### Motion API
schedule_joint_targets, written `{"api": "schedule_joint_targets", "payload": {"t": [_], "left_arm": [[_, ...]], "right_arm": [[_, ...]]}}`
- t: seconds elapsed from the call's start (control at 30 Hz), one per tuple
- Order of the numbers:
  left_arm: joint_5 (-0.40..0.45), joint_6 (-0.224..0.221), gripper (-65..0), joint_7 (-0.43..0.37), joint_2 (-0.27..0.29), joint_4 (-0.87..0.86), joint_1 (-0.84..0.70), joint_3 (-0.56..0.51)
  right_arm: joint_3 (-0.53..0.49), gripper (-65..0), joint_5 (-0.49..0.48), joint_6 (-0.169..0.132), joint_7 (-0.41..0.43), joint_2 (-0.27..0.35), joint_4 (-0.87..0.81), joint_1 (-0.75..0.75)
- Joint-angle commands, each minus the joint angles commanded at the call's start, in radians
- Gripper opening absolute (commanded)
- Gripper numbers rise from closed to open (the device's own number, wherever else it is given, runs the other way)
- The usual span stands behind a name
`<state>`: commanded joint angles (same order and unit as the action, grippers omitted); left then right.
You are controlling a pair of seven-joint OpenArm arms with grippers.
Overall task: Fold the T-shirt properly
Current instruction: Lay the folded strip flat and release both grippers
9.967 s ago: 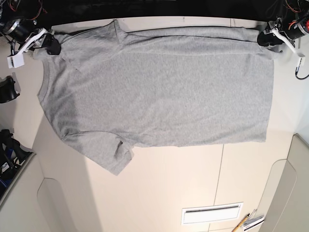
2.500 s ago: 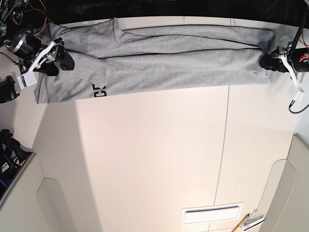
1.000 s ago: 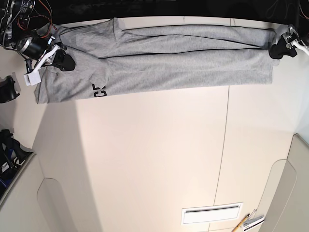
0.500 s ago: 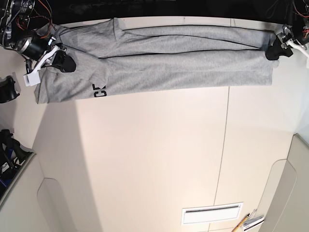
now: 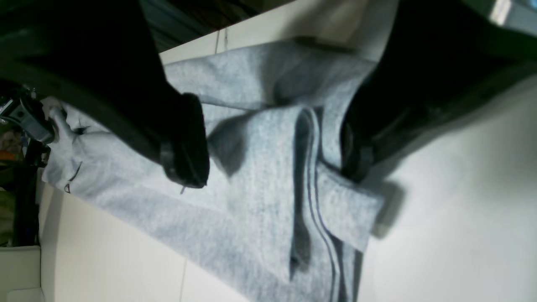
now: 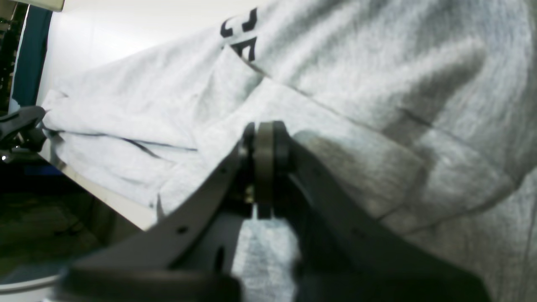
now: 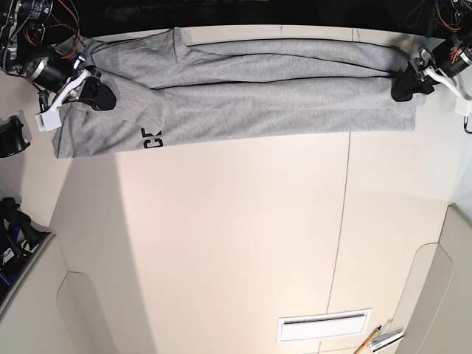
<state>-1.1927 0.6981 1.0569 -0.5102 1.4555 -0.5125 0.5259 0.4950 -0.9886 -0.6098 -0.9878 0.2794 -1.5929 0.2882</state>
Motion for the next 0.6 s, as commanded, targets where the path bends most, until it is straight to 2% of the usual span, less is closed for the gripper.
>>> {"api": "schedule_joint_targets", "payload": {"t": [0.1, 0.2, 0.37, 0.6], "left_arm": [[0.000, 0.000, -51.4, -0.011, 0.000, 0.000, 0.000, 0.000], [0.004, 0.000, -63.9, -0.010, 0.000, 0.000, 0.009, 0.000], [0.098, 0.000, -65.0, -0.002, 0.000, 0.000, 0.051, 0.000], [0.133, 0.000, -65.0, 0.032, -0.026, 0.001, 0.127, 0.035]], "right_arm": [[0.000, -65.0, -0.014, 0.000, -0.001, 0.000, 0.000, 0.000], [0.000, -65.0, -0.023, 0.000, 0.000, 0.000, 0.000, 0.000], [0.000, -65.0, -0.026, 0.000, -0.001, 0.000, -0.005, 0.000], [0.004, -65.0, -0.016, 0.000, -0.006, 0.000, -0.119, 0.001]]}}
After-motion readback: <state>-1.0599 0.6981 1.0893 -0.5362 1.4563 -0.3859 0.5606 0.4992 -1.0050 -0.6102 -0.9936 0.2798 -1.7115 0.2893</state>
